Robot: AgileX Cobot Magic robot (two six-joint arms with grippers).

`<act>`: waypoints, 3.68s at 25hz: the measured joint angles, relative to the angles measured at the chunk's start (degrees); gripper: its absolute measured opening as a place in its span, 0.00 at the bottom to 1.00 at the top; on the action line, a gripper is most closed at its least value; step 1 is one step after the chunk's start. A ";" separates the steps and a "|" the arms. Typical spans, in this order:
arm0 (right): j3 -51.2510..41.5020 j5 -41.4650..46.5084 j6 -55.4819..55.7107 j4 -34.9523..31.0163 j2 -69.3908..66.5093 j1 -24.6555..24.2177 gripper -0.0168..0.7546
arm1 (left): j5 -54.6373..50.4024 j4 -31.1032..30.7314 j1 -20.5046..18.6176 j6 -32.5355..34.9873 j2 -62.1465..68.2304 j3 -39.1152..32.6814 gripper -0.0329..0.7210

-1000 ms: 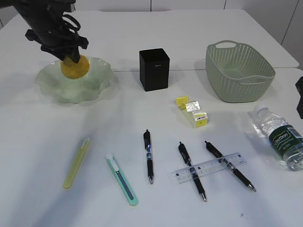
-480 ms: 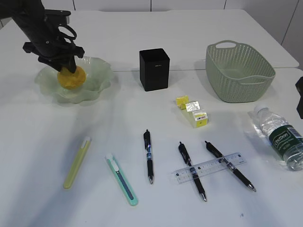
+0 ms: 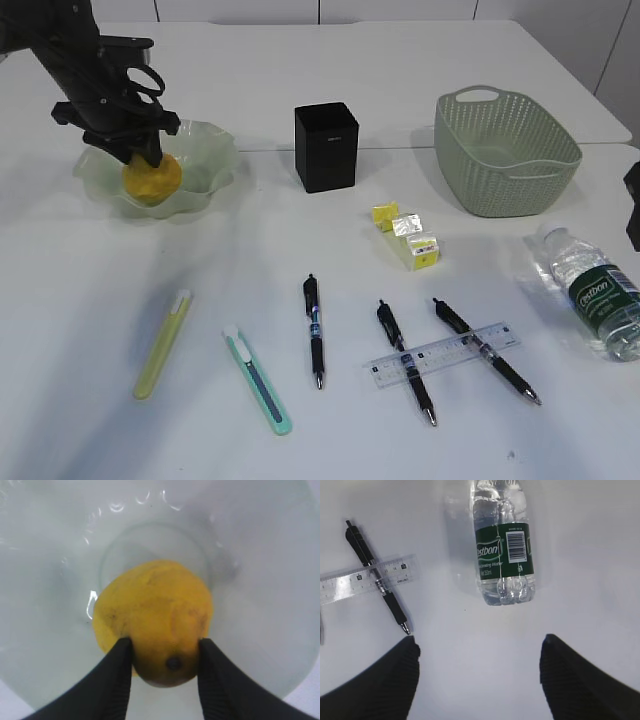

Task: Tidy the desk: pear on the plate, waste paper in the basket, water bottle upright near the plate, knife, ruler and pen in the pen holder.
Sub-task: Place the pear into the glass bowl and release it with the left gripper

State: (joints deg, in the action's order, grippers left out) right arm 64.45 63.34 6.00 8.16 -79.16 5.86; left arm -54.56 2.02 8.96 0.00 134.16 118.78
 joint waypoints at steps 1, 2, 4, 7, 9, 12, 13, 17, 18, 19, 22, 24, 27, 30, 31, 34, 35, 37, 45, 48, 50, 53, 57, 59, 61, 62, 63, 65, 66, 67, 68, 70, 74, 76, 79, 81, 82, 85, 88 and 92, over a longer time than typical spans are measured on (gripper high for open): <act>0.00 0.00 0.00 0.00 0.00 0.00 0.74 | 0.00 0.03 0.00 0.00 0.00 0.00 0.42; 0.00 0.00 0.00 0.00 0.00 0.00 0.74 | 0.00 0.03 0.00 0.00 0.00 0.00 0.42; 0.00 0.00 0.00 0.00 0.00 0.00 0.74 | -0.05 0.03 0.00 0.00 0.00 0.00 0.42; 0.00 0.00 0.00 0.00 0.00 0.00 0.74 | -0.05 0.03 0.00 0.00 0.00 0.00 0.42; 0.00 0.00 0.00 0.00 0.00 0.00 0.74 | -0.05 0.12 0.00 0.00 0.00 0.00 0.42; 0.00 0.00 0.00 0.00 0.00 0.00 0.74 | -0.05 0.12 0.00 0.00 0.00 0.00 0.42; 0.00 0.00 0.00 0.00 0.00 0.00 0.74 | -0.05 0.12 0.00 0.00 0.00 0.00 0.42; 0.00 0.00 0.00 0.00 0.00 0.00 0.74 | -0.05 0.12 0.00 0.00 0.00 0.00 0.42; 0.00 0.00 0.00 0.00 0.00 0.00 0.74 | -0.05 0.12 0.00 0.00 0.00 0.00 0.42; 0.00 0.00 0.00 0.00 0.00 0.00 0.74 | -0.05 0.12 0.00 0.00 0.00 0.00 0.42; 0.00 0.00 0.00 0.00 0.00 0.00 0.74 | -0.05 0.12 0.00 0.00 0.00 0.00 0.42; 0.00 0.00 0.00 0.00 0.00 0.00 0.74 | -0.05 0.12 0.00 0.00 0.00 0.00 0.42; 0.00 0.00 0.00 0.00 0.00 0.00 0.74 | -0.05 0.12 0.00 0.00 0.09 0.00 0.42; 0.00 0.00 0.00 0.00 0.00 0.00 0.74 | -0.62 0.12 0.00 0.00 0.67 0.00 0.42; 0.00 0.00 0.00 0.00 0.00 0.00 0.74 | -0.75 0.28 0.00 0.00 1.17 0.00 0.42; 0.00 0.00 0.00 0.00 0.00 0.00 0.74 | -0.62 0.81 0.00 0.00 1.21 0.23 0.42; 0.00 0.00 0.00 0.00 0.00 0.00 0.74 | -0.52 0.92 0.00 0.00 1.21 0.23 0.43; 0.00 0.00 0.00 0.00 0.00 0.00 0.74 | -0.52 1.04 0.00 0.00 1.21 0.23 0.44; 0.00 0.00 0.09 0.00 0.00 0.00 0.74 | -0.41 1.28 0.00 0.00 1.21 0.23 0.47; 0.00 0.00 0.09 0.00 0.00 0.00 0.74 | -0.30 1.78 0.00 0.00 1.45 0.23 0.52; 0.00 0.00 0.09 0.00 0.00 0.00 0.74 | -0.18 1.99 0.00 0.00 1.69 0.23 0.55; 0.00 0.00 0.09 0.00 0.00 0.00 0.74 | -0.08 1.98 0.00 0.00 2.04 0.23 0.56; 0.00 0.00 0.09 0.00 0.00 0.00 0.74 | -0.08 1.98 0.00 0.00 2.04 0.23 0.56; 0.00 0.00 0.09 0.00 0.00 0.00 0.74 | -0.08 1.98 0.00 0.00 2.04 0.23 0.56; 0.00 0.00 -0.02 0.00 0.00 0.00 0.74 | -0.08 1.98 0.00 0.00 2.04 0.23 0.56; 0.00 0.00 -0.02 0.00 0.00 0.00 0.74 | -0.20 1.98 0.00 0.00 1.94 0.23 0.56; 0.00 0.00 -0.02 0.00 0.00 0.00 0.74 | -0.34 1.86 0.00 0.00 1.93 0.23 0.56; 0.00 0.00 -0.13 0.00 0.00 0.00 0.74 | -0.58 1.44 0.00 0.00 1.71 0.23 0.56; 0.00 0.00 -0.13 0.00 0.00 0.00 0.74 | -0.70 1.32 0.00 0.00 1.31 0.23 0.56; 0.00 0.00 -0.13 0.00 0.00 0.00 0.74 | -0.95 1.01 0.00 0.00 1.03 0.23 0.56; 0.00 0.00 -0.13 0.00 0.00 0.00 0.74 | -1.09 0.79 0.00 0.00 0.58 0.23 0.56; 0.00 0.00 -0.13 0.00 0.00 0.00 0.74 | -1.59 0.10 0.00 0.00 -0.67 0.23 0.56; 0.00 0.00 -0.23 0.00 0.00 0.00 0.74 | -3.55 -0.32 0.00 0.00 -2.72 0.23 0.56; 0.00 0.00 -0.23 0.00 0.00 0.00 0.74 | -5.13 -0.32 0.00 0.00 -3.38 0.23 0.56; 0.00 0.00 -0.23 0.00 0.00 0.00 0.74 | -7.90 -1.30 0.00 0.00 -4.23 0.23 0.56; 0.00 0.00 -0.23 0.00 0.00 0.00 0.74 | -9.33 -2.61 0.00 0.00 -5.07 0.23 0.56; 0.00 0.00 -0.23 0.00 0.00 0.00 0.74 | -9.90 -3.04 0.00 0.00 -5.34 0.23 0.56; 0.00 0.00 -0.23 0.00 0.00 0.00 0.74 | -11.15 -4.54 0.00 0.00 -6.86 0.23 0.56; 0.00 -0.55 -0.23 0.00 0.00 0.00 0.74 | -12.77 -4.79 0.00 0.00 -8.37 0.23 0.56; 0.00 -0.68 -0.23 -0.12 0.00 0.00 0.74 | -15.57 -4.86 0.00 0.00 -10.42 0.23 0.53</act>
State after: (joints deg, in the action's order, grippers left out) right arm 64.45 62.66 5.77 8.04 -79.16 5.86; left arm -70.12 -2.85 8.96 0.00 123.74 119.02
